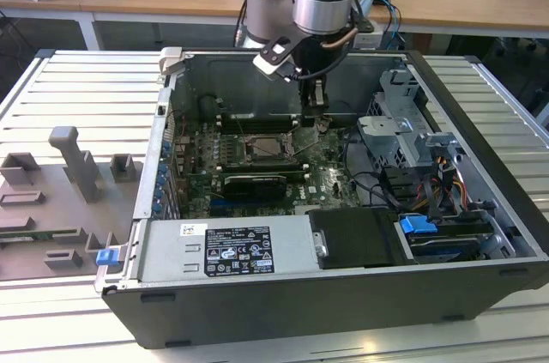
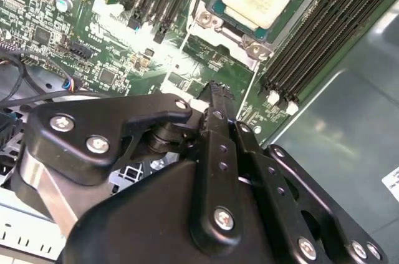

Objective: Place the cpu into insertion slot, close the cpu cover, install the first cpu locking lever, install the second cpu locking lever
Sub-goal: 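Close the cpu cover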

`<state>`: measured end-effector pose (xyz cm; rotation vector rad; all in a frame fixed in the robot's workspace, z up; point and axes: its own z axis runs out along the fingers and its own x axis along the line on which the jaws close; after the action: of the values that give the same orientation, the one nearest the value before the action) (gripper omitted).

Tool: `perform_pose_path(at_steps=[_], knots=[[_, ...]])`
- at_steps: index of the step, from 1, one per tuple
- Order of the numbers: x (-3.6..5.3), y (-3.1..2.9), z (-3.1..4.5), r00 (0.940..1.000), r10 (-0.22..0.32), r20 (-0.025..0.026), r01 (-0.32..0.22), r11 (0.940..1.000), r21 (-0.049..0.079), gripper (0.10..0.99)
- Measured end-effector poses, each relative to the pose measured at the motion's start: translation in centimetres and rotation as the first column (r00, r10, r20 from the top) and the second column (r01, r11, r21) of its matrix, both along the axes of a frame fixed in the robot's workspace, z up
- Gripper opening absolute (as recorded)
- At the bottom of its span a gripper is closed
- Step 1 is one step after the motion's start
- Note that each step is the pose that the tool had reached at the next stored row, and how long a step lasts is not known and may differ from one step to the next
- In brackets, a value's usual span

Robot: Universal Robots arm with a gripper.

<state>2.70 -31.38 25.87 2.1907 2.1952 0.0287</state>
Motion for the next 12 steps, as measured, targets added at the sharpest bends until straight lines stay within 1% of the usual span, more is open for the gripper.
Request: perform_pose_path(at_steps=[3,7,10,12], knots=[[0.76,0.0,-0.06,1.0,0.0,0.0001,0.0,1.0,0.0,0.106],[1.54,0.04,-0.17,1.0,0.001,0.0001,-0.001,1.0,0.0,0.106],[2.45,0.13,-0.33,1.0,0.001,0.0001,-0.001,1.0,0.0,0.106],[2.78,0.18,-0.39,1.0,0.001,0.0001,-0.001,1.0,0.0,0.106]])
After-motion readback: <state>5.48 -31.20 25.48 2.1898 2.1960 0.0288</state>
